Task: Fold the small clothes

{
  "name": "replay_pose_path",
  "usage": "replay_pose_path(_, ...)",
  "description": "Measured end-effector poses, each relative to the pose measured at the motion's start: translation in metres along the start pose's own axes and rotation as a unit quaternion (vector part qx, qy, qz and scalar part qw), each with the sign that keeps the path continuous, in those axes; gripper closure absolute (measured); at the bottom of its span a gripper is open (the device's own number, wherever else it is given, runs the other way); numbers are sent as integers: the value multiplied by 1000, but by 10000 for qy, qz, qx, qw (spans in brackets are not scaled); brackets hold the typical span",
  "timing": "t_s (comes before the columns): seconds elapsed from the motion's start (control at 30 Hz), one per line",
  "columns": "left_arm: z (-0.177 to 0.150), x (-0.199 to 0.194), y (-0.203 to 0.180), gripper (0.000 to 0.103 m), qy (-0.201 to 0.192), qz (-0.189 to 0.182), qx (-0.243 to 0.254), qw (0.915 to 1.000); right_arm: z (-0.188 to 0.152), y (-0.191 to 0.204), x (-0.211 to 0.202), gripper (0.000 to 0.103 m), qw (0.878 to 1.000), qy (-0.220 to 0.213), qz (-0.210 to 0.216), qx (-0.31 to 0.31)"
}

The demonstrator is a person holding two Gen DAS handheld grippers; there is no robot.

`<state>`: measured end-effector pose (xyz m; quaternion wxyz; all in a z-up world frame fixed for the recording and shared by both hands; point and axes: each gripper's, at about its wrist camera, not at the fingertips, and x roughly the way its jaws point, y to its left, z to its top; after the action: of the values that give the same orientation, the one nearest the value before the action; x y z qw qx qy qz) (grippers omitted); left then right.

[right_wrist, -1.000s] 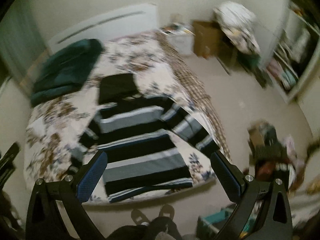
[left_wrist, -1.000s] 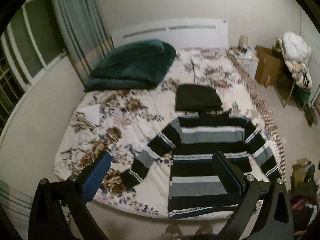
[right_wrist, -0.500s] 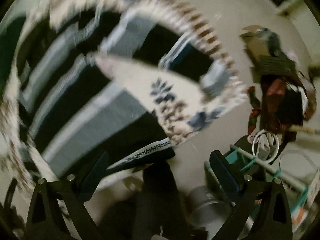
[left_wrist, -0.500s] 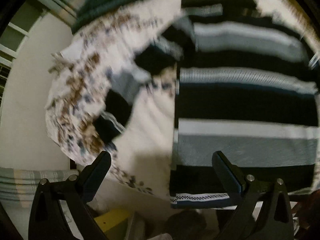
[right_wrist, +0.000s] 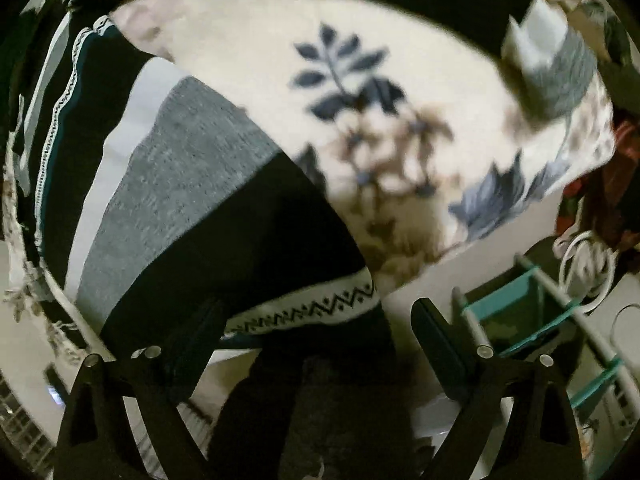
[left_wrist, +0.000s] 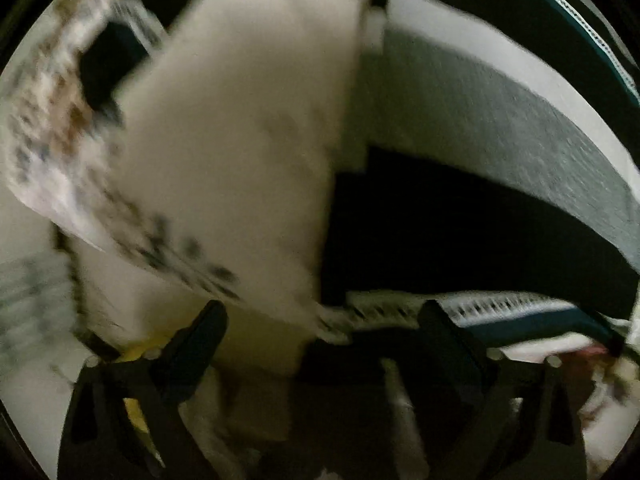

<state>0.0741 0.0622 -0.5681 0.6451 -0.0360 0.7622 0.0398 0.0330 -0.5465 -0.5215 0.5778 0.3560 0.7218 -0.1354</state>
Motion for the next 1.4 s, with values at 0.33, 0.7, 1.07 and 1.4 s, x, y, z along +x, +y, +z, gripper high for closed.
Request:
replay_pose_path(0.33, -6, 8, -35, 91, -187, -540, 267, 9980, -20, -15, 24, 56, 9996, 190, 8, -210)
replay_pose_path(0.7, -12, -29, -18, 96, -445, -201, 364, 9981, -40, -10, -12, 95, 9986, -73, -239, -456)
replay_pose_path(1.07, 41, -93, -109, 46, -1678, 190, 569, 9840, 9, -63, -51, 42, 9873, -896, 483, 1223)
replay_pose_path(1.4, 92, -59, -191, 28, -1571, 190, 893, 9834, 81, -180, -71, 37, 9109, -2096, 988, 3416)
